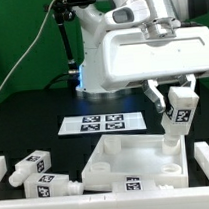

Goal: Assemble one leg

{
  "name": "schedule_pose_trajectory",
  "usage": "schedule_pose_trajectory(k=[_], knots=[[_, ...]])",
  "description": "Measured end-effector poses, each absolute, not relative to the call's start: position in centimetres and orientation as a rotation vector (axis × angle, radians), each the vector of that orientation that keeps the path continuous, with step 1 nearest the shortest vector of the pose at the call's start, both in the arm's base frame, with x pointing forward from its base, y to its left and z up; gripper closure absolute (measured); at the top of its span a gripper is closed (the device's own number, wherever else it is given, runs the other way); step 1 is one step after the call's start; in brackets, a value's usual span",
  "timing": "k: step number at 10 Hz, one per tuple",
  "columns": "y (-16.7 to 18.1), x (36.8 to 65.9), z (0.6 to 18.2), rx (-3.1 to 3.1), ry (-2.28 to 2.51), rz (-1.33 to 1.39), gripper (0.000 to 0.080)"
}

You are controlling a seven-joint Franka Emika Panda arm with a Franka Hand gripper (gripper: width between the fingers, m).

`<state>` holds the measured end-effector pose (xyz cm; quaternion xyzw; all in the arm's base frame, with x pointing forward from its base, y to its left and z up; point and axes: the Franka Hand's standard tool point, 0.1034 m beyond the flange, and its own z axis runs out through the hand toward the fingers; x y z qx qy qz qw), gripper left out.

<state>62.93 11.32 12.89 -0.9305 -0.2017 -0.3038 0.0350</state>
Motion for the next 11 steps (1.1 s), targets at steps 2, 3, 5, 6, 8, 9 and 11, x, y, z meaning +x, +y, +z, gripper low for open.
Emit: schedule_pose_trajectory(k=[2,3,5,6,8,9,11], knots=[[11.2,62.8,12.6,-2.861,-0.617,-0.911,0.0519],[10.7,62.6,12.2,-2.856,-0.595,-0.837,0.0519],[11.3,63.1,12.2,-2.814,-0.607,-0.856,0.0519],[11.2,63.3,11.7,-2.796,-0.594,-0.873,0.0519],[11.1,63.3,11.5,-2.789,-0.577,-0.881,0.0519],[10.7,63.5,11.4,-2.791,-0.575,-0.922,0.0519],[10.1,63.7,11.0,-2.792,-0.569,-0.973,0.0519]])
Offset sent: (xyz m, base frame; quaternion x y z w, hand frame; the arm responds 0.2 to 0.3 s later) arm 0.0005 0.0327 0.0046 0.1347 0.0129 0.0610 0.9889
